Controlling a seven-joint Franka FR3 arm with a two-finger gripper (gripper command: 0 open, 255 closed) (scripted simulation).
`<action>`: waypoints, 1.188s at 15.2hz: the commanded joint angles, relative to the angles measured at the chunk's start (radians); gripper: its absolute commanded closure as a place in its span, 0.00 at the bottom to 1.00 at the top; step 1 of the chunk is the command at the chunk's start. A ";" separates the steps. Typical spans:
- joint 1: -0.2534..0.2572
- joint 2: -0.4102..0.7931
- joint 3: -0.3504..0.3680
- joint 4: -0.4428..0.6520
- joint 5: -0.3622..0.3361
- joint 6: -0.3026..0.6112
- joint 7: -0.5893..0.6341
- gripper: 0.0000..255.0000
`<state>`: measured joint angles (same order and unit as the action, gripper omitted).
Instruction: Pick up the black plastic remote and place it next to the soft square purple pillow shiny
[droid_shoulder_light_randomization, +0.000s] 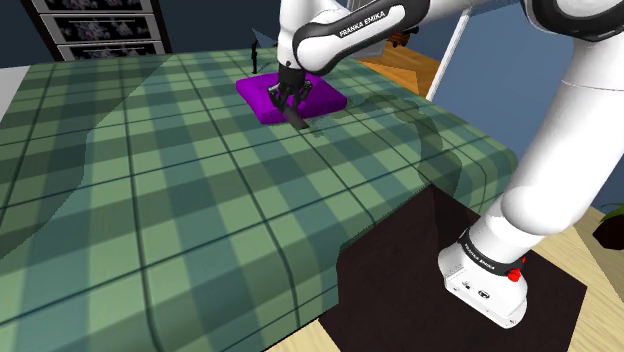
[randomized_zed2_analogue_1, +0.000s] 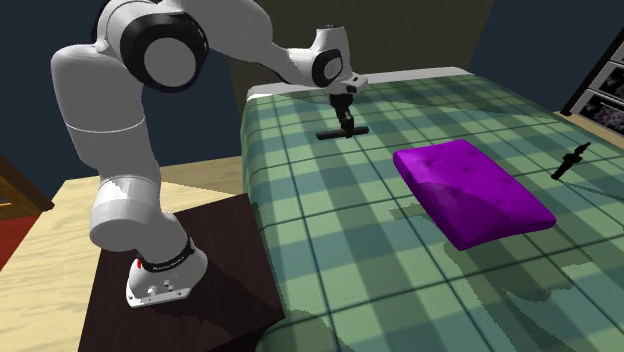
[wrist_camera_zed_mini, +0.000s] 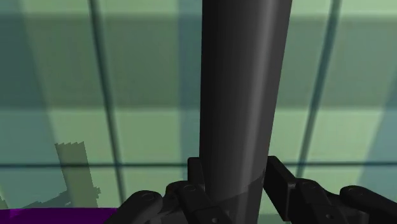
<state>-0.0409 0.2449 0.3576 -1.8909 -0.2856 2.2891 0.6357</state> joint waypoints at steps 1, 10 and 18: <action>-0.019 0.037 -0.014 0.056 0.001 -0.015 -0.043 1.00; -0.047 0.129 -0.044 0.103 -0.021 0.034 -0.086 1.00; -0.036 0.183 -0.062 0.070 -0.057 0.117 -0.053 1.00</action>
<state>-0.0784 0.4193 0.2986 -1.8199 -0.3383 2.3966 0.5787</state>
